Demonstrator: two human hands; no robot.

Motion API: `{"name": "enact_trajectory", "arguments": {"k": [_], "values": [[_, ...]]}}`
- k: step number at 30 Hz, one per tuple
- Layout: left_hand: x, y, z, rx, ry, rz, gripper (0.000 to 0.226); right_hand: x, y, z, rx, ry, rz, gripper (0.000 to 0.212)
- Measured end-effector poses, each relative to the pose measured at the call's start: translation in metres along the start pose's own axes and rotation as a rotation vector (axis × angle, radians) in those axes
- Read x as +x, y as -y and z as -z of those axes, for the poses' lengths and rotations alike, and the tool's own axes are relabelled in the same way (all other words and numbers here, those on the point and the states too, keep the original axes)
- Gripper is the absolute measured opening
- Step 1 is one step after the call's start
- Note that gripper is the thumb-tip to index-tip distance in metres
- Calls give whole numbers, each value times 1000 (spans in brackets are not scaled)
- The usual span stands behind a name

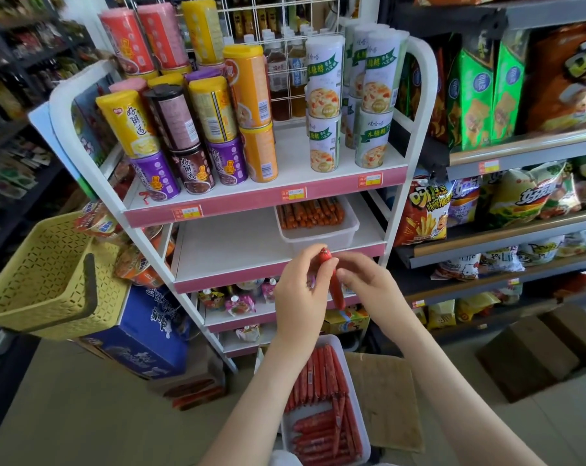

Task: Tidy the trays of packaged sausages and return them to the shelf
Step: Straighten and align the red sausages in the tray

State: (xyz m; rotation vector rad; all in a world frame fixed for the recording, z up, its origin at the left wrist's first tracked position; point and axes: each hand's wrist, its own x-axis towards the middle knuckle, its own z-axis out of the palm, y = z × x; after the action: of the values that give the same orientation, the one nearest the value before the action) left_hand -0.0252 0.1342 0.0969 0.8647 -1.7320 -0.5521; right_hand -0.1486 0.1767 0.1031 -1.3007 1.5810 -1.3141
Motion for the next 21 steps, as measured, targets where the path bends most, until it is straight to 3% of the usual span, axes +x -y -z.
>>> {"name": "enact_trajectory", "arguments": {"k": [4,8,11,14,18,19,21], "values": [[-5,2,2,-40,-36,132,20,-1,-9,-13,-162,80,78,30],[-7,10,5,-170,-15,377,17,0,-24,-24,-91,75,-49,20],[-12,30,7,-299,274,553,31,0,-37,-32,51,81,-213,16],[-30,55,5,-268,579,668,43,1,-62,-41,233,34,-412,18],[-77,85,-9,-206,827,744,68,-2,-111,-53,263,-39,-597,21],[-88,95,-14,-135,826,804,62,-3,-126,-58,246,-23,-634,22],[-111,118,-23,-54,786,961,25,-5,-158,-69,210,27,-666,16]]}}
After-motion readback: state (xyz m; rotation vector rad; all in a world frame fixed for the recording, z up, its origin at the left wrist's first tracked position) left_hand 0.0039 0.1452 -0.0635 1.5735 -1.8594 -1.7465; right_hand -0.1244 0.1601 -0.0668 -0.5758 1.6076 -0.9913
